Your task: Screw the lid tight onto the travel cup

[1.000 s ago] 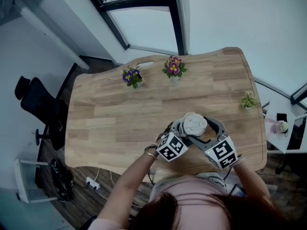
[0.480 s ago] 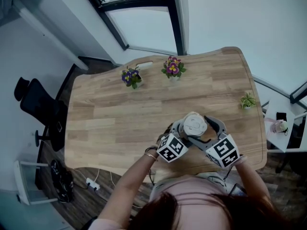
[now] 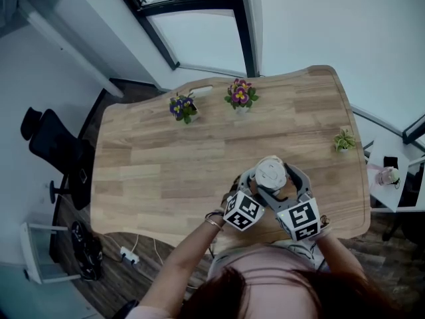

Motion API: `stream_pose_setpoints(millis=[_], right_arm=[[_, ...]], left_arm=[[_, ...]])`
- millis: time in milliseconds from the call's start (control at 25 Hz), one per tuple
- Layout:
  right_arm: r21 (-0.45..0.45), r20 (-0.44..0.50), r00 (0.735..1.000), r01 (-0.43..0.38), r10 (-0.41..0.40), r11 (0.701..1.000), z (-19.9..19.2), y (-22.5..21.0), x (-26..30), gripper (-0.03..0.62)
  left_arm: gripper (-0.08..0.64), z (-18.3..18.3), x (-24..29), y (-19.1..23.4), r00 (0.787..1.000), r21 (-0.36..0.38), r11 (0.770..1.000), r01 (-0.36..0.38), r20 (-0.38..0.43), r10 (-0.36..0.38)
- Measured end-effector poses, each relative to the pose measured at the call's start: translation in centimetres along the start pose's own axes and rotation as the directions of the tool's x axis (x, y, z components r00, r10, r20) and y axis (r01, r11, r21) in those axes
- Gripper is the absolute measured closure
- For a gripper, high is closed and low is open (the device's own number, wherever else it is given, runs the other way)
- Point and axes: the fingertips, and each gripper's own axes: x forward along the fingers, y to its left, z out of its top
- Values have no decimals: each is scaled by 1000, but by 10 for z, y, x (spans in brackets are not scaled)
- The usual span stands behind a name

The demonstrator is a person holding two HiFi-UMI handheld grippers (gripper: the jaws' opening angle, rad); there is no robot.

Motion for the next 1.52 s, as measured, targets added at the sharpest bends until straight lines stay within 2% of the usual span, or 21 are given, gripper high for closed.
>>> stream_pose_setpoints(millis=[80, 120, 280, 360, 440, 520, 560, 680, 760, 840, 920, 1120, 1320, 1440, 1520], right_arm=[[15, 1, 999, 36, -36, 999, -3, 0, 0, 219], [17, -7, 1000, 19, -19, 1000, -4, 0, 1, 219], [68, -63, 984, -165, 169, 984, -6, 2, -1, 219], [49, -94, 970, -222, 226, 974, -6, 1, 0, 219], [15, -110, 962, -250, 250, 968, -6, 2, 2, 219], [1, -94, 970, -224, 223, 975, -4, 2, 3, 219], [8, -77, 980, -185, 185, 983, -3, 0, 2, 219], [70, -15, 1000, -12, 13, 997, -3, -5, 2, 219], [111, 4, 996, 91, -92, 990, -3, -8, 1, 219], [133, 3, 990, 139, -141, 981, -3, -9, 1, 219], [122, -13, 993, 119, -118, 985, -4, -8, 2, 219], [11, -100, 995, 25, -24, 1000, -13, -7, -2, 212], [-102, -158, 985, -84, 68, 991, -14, -1, 0, 202], [-165, -171, 981, -125, 96, 978, -13, 1, 2, 204], [-154, -150, 987, -82, 59, 985, -12, -1, 1, 204]], left_arm=[[202, -1, 0, 0, 1000, -13, 1000, -16, 3, 16], [202, -1, 0, 1, 1000, -11, 1000, -8, 2, 8], [202, -4, -1, -2, 995, 46, 994, 95, -19, -94], [202, -4, -2, -5, 987, 88, 983, 159, -44, -156], [202, -4, -2, -6, 980, 110, 975, 193, -66, -187], [202, -4, -1, -4, 982, 105, 978, 180, -68, -174], [202, -3, -1, -3, 986, 93, 983, 160, -61, -155], [202, 0, 1, 1, 997, 37, 997, 69, -29, -68], [202, 2, 2, 3, 1000, -7, 1000, -1, -13, 1], [202, 2, 3, 4, 999, -39, 998, -46, -4, 46], [202, 1, 3, 3, 999, -39, 999, -38, -2, 38], [202, -2, 1, 2, 996, 38, 996, 82, -21, -81], [202, -3, 0, -3, 985, 102, 981, 167, -59, -162], [202, -2, 1, -3, 983, 107, 978, 177, -71, -170], [202, -2, 2, -2, 987, 87, 985, 150, -65, -145]])
